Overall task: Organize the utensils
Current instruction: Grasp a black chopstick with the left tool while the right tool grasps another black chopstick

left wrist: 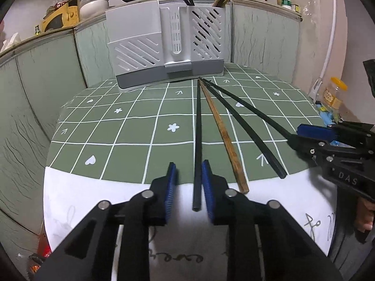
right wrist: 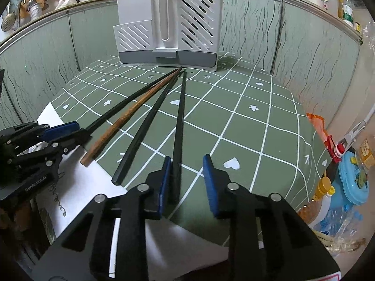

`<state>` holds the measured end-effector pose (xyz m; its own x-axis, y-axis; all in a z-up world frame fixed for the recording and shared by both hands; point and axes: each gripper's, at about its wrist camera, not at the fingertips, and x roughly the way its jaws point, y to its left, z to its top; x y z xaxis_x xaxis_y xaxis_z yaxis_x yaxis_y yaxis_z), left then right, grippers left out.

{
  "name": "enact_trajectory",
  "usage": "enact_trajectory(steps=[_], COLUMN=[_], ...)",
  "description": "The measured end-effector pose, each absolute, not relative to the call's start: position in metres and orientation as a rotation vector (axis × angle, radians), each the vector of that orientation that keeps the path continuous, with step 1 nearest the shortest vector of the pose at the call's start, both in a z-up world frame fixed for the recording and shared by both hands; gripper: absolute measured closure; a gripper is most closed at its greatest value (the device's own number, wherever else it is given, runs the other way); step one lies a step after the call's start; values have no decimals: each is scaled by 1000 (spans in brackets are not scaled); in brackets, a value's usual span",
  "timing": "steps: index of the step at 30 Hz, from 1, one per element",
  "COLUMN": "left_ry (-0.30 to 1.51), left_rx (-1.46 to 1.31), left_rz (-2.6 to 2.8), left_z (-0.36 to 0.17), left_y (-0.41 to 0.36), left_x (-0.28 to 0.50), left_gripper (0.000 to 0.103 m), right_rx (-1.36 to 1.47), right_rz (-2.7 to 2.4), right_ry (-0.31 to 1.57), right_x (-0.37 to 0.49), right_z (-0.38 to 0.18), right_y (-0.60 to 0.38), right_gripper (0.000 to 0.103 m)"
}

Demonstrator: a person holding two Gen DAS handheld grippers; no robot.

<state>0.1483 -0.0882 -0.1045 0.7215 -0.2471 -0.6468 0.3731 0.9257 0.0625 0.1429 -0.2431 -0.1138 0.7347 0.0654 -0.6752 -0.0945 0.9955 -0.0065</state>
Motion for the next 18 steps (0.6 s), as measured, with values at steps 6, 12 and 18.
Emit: enact_trajectory(steps=[6, 12, 18], left_ry=[698, 707, 705], left_rx=[176, 152, 143], left_rz=[-344, -355, -364], left_z=[-102, -100, -96], left_y=[-84, -80, -76], left_x=[149, 146, 141], left_gripper=[95, 95, 95], right_rx=[-14, 15, 32], right_rz=[67, 75, 88], right_ry=[738, 737, 733], right_x=[140, 137, 131], right_z=[-114, -113, -112], right_y=[-249, -253, -255], right_gripper=[97, 97, 97])
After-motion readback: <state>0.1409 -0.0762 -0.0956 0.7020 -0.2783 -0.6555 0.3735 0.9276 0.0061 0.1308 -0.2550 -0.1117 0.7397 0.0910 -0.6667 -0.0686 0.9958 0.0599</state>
